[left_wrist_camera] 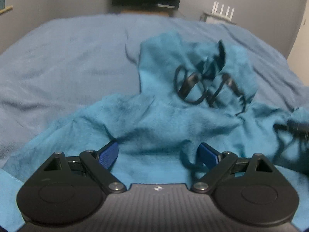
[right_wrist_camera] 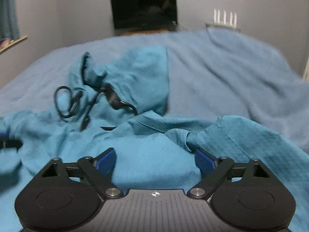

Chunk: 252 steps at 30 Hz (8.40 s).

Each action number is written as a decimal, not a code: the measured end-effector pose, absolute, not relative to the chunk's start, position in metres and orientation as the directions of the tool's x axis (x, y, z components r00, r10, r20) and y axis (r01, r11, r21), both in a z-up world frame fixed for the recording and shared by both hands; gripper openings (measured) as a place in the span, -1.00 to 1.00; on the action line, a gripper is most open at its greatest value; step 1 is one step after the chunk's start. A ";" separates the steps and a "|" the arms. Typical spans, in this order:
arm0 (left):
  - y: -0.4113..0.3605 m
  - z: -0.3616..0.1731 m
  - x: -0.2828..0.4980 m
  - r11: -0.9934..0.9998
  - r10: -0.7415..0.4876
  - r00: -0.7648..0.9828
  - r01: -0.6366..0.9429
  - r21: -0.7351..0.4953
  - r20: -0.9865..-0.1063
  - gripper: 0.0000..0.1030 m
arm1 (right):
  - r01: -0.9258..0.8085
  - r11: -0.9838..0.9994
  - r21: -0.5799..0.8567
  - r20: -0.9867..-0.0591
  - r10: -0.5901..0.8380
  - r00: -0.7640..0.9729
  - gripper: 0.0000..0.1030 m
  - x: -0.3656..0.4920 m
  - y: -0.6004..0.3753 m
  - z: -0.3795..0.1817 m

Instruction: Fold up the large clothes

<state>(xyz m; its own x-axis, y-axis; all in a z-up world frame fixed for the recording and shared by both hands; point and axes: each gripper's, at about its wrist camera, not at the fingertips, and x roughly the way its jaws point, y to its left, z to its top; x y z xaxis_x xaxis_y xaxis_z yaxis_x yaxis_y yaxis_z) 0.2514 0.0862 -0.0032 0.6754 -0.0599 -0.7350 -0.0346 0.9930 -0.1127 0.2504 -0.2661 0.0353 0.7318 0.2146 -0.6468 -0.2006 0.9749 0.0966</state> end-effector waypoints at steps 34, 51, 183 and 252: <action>0.106 -0.025 0.254 0.981 -0.076 0.684 -0.077 -0.176 -0.726 0.81 | -0.555 0.733 0.393 -0.177 0.653 0.737 -0.94 0.282 -0.297 0.123; 0.155 0.055 0.137 0.924 0.180 0.858 -0.315 -0.217 -0.482 0.81 | -0.406 0.849 0.338 -0.410 0.522 0.748 -0.92 0.027 -0.419 0.078; 0.156 0.123 0.097 0.895 -0.340 0.765 0.083 -0.439 -0.547 0.78 | -0.892 0.451 -0.042 -0.401 0.810 0.428 -0.68 -0.084 -0.104 0.074; 0.144 0.045 0.126 0.968 -0.185 0.696 0.006 -0.252 -0.694 0.71 | -0.460 0.769 0.444 -0.476 0.638 0.605 0.86 0.226 -0.258 0.020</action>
